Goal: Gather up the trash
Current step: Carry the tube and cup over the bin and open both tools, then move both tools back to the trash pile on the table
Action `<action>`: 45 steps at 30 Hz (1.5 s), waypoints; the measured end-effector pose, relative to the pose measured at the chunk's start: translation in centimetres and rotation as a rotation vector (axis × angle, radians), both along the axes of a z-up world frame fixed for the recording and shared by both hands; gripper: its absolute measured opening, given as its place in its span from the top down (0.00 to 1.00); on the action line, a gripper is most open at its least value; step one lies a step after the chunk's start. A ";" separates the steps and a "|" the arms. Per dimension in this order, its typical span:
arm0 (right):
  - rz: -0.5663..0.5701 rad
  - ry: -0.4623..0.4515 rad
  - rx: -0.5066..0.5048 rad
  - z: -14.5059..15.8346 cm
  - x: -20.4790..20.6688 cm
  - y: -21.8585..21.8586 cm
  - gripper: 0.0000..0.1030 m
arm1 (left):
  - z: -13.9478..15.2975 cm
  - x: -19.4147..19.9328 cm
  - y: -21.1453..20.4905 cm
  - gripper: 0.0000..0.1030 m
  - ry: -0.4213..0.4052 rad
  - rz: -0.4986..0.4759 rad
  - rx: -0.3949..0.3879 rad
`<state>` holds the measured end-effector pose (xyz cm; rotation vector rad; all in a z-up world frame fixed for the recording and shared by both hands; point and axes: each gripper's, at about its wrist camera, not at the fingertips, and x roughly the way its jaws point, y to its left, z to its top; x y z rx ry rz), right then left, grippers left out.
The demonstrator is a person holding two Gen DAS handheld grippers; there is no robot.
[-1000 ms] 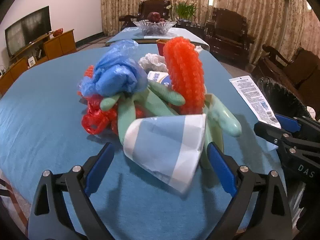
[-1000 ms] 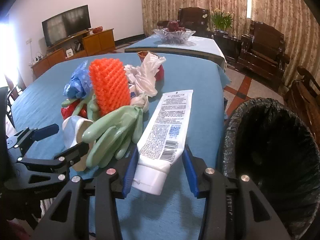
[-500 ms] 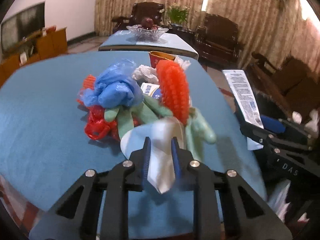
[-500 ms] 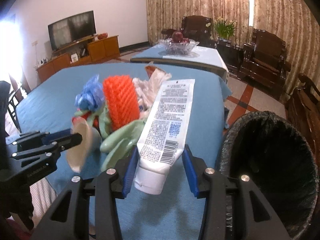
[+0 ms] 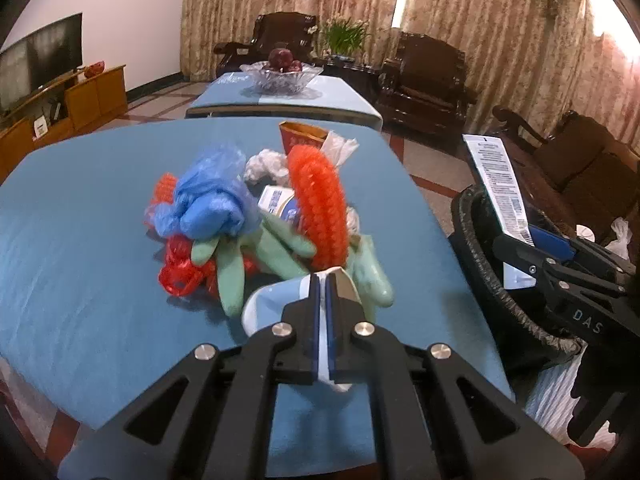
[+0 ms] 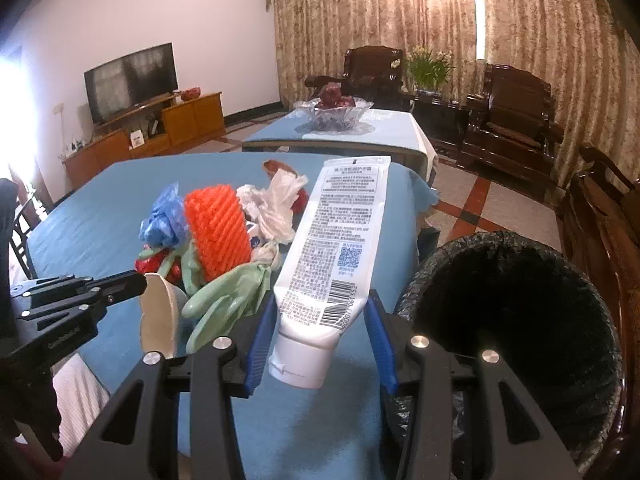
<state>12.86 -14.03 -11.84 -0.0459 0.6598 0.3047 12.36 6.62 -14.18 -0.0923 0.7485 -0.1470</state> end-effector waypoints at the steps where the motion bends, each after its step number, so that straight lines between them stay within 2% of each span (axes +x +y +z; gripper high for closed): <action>1: -0.003 -0.006 0.003 0.2 0.0 -0.1 0.57 | 0.3 0.0 -0.1 0.98 -0.006 0.001 0.005; 7: -0.024 -0.047 0.018 1.6 -0.4 -1.4 0.57 | 2.5 -0.3 -1.0 0.99 -0.048 -0.014 -0.005; 12: -0.074 -0.079 0.023 3.0 -0.9 -4.0 0.57 | 5.1 0.2 -3.2 0.99 -0.108 -0.072 -0.017; 20: -0.216 -0.111 0.015 4.6 -2.0 -10.5 0.57 | 7.2 3.0 -11.0 0.99 -0.155 -0.255 -0.103; 27: -0.335 -0.087 0.002 4.0 -2.2 -15.6 0.57 | 5.9 5.4 -18.4 0.99 -0.125 -0.388 -0.160; 32: -0.410 -0.026 -0.016 2.1 -1.5 -18.7 0.56 | 3.5 7.8 -22.5 0.98 -0.056 -0.455 -0.181; 34: -0.435 -0.010 -0.026 1.6 -1.3 -19.5 0.51 | 2.6 8.4 -23.2 0.95 -0.019 -0.470 -0.183; 35: -0.451 -0.002 -0.035 1.3 -1.3 -19.9 0.43 | 2.2 8.5 -23.3 0.81 -0.006 -0.470 -0.183; 36: -0.460 -0.002 -0.040 1.2 -1.3 -20.1 0.40 | 1.8 8.7 -23.4 0.63 0.003 -0.468 -0.184; 37: -0.472 -0.006 -0.045 1.2 -1.2 -20.3 0.39 | 1.7 8.6 -23.4 0.59 0.000 -0.464 -0.183; 39: -0.481 -0.010 -0.051 1.3 -1.3 -20.3 0.27 | 1.6 8.3 -22.9 0.53 -0.006 -0.461 -0.170; 43: -0.473 -0.043 -0.059 1.7 -1.6 -18.6 0.13 | 2.3 7.4 -19.9 0.42 -0.032 -0.415 -0.143; 45: -0.452 -0.060 -0.042 2.1 -1.5 -17.3 0.08 | 2.9 6.6 -18.1 0.30 -0.065 -0.375 -0.122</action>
